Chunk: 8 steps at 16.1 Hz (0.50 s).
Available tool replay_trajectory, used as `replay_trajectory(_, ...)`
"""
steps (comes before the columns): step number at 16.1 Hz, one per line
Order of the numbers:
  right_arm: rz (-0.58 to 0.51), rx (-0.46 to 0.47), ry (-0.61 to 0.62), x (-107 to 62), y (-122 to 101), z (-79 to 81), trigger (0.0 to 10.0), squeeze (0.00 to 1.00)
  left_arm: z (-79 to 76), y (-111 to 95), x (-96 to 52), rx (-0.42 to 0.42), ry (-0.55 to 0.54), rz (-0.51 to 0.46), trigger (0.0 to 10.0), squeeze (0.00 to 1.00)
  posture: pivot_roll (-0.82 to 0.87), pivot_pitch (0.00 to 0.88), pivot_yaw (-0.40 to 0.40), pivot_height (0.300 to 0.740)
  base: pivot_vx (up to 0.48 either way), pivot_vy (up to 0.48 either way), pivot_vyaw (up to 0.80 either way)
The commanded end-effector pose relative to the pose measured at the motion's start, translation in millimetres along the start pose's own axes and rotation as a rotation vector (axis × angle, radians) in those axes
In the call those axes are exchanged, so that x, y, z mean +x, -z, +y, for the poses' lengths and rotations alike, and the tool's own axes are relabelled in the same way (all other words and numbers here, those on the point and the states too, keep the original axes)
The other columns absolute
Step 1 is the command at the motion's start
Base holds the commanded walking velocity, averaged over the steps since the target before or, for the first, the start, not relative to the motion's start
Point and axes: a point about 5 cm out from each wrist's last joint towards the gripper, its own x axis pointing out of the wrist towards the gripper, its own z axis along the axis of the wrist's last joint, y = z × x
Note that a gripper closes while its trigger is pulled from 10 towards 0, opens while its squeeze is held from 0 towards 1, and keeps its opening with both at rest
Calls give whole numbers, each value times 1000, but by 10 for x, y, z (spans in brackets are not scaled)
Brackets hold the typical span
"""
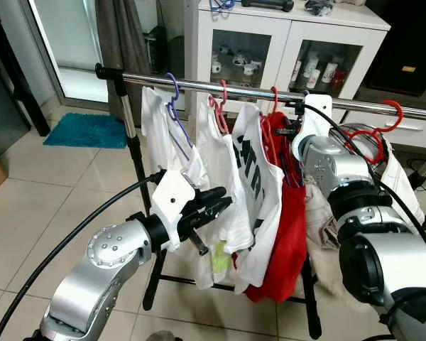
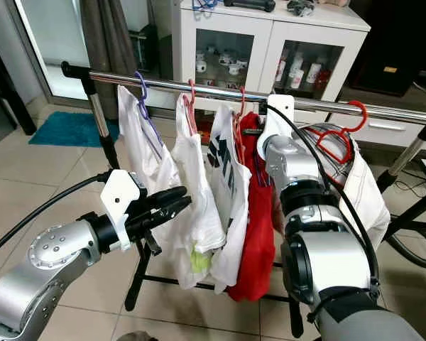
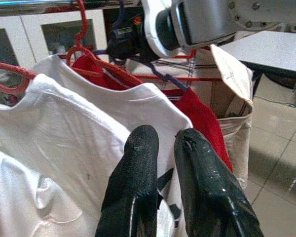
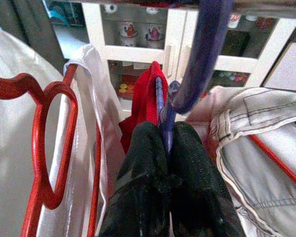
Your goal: Hang hanger
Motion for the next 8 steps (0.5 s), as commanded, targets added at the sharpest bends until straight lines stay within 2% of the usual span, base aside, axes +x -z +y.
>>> replay_trajectory(1,89,5,5,12,184,-46,10000,0,-36,-49,-6,10,27,-14,10000,0,165,0,-68,740,0,0,0)
replay_trajectory(3,123,9,-1,11,276,-53,10000,0,-40,-36,-5,13,32,-6,10000,0,163,0,-66,740,0,0,0)
replay_trajectory(4,122,7,-7,9,293,-59,10000,565,-35,-29,-1,17,32,0,10000,0,161,0,-63,740,0,0,0)
replay_trajectory(5,93,-9,-22,4,269,-67,10000,1000,-10,-28,7,23,16,1,10000,0,160,0,-62,740,0,0,0)
replay_trajectory(6,82,-16,-29,1,258,-67,10000,1000,0,-28,10,23,9,0,10000,0,160,0,-62,740,0,0,0)
replay_trajectory(8,-53,-2,-74,-52,144,-86,10000,1000,75,-19,20,43,-72,-7,10000,0,163,0,-67,740,0,0,0)
